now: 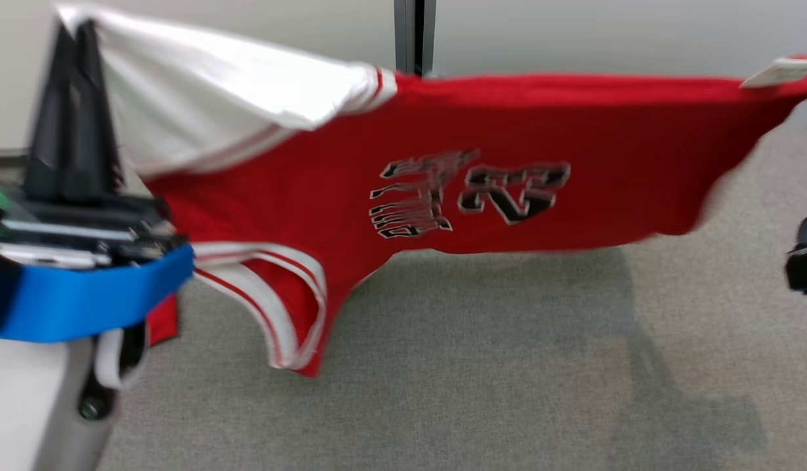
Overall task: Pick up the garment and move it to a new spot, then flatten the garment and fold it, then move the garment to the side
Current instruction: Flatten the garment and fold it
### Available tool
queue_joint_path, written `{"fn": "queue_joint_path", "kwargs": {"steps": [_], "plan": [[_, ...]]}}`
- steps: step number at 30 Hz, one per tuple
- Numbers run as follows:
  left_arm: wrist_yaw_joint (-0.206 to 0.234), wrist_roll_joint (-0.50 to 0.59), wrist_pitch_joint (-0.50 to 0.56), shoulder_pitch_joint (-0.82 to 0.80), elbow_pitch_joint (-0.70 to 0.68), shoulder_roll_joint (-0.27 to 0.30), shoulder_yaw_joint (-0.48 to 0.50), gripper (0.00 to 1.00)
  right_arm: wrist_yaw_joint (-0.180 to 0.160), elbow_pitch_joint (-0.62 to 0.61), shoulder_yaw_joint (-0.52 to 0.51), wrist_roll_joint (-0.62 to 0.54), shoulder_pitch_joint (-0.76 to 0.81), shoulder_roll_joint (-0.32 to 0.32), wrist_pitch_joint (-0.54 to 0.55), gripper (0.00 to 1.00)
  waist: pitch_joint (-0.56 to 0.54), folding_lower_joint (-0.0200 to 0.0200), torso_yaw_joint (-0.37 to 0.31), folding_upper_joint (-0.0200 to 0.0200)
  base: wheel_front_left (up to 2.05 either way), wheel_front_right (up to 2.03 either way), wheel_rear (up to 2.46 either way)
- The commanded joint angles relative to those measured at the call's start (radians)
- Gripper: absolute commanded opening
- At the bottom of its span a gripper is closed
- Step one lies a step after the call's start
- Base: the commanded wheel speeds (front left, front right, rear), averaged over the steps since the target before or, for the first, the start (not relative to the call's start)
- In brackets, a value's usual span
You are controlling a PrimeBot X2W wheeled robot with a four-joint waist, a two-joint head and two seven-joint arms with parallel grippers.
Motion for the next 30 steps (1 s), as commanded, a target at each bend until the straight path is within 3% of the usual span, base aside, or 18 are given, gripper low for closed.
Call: {"fn": "queue_joint_path", "kwargs": {"steps": [1,8,18,22,25,29,30], "plan": [[0.01,0.014,0.016,-0.043,-0.029,0.017,0.016,0.0,0.0,-0.049,-0.018,-0.003,-0.018,-0.013,0.029,0.0,-0.033,0.0001,-0.015,0.0,0.0,0.0,0.0],[0.004,0.043,0.116,-0.216,-0.114,0.057,0.036,0.0,0.0,-0.182,-0.082,0.016,-0.073,-0.047,0.161,0.0,-0.1,0.0001,-0.031,0.0,0.0,0.0,0.0],[-0.026,0.004,0.186,-0.326,-0.049,0.02,-0.008,0.0,0.0,-0.14,-0.079,0.046,-0.135,-0.067,0.214,0.0,-0.052,0.0001,-0.036,0.0,0.0,0.0,0.0],[-0.063,-0.04,0.189,-0.383,0.094,-0.018,-0.029,0.0,0.0,-0.039,-0.043,0.065,-0.212,-0.062,0.2,0.0,0.016,0.0001,-0.037,0.0,0.0,0.0,0.0],[-0.12,-0.075,0.176,-0.493,0.331,-0.065,-0.049,0.0,0.0,0.107,-0.016,0.079,-0.33,-0.035,0.177,0.0,0.074,0.0001,-0.037,0.0,0.0,0.0,0.0],[-0.165,-0.081,0.12,-0.649,0.551,-0.113,-0.048,0.0,0.0,0.259,0.007,0.061,-0.487,-0.027,0.112,0.0,0.102,0.0001,-0.041,0.0,0.0,0.0,0.0],[-0.165,-0.081,0.12,-0.649,0.551,-0.113,-0.048,0.0,0.0,0.259,0.007,0.061,-0.487,-0.027,0.112,0.0,0.102,0.0001,-0.041,0.0,0.0,0.0,0.0]]}}
